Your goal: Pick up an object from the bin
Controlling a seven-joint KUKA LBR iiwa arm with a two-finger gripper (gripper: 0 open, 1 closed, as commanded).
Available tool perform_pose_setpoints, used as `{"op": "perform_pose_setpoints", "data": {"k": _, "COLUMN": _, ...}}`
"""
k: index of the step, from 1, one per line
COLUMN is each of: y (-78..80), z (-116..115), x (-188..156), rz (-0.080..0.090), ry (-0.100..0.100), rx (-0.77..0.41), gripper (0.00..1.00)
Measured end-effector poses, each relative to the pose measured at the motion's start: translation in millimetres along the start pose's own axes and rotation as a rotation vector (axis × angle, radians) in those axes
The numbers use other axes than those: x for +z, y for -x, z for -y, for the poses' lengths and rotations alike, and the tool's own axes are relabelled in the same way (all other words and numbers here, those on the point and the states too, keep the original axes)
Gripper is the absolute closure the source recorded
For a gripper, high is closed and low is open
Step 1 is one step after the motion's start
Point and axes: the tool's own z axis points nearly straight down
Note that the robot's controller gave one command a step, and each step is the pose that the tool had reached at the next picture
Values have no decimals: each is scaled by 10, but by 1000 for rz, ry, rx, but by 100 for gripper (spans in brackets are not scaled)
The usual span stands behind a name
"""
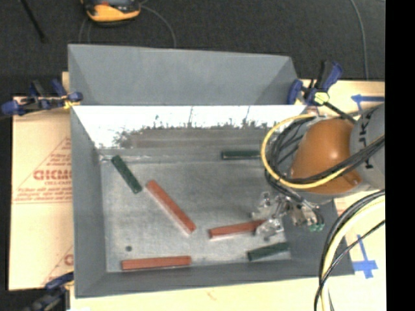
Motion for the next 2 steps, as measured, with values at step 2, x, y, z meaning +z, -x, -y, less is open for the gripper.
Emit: {"op": "perform_pose_setpoints", "data": {"k": 2, "y": -169, "z": -366, "x": -1475, "rz": 0, "ry": 1, "rx": 67, "gripper": 100}}
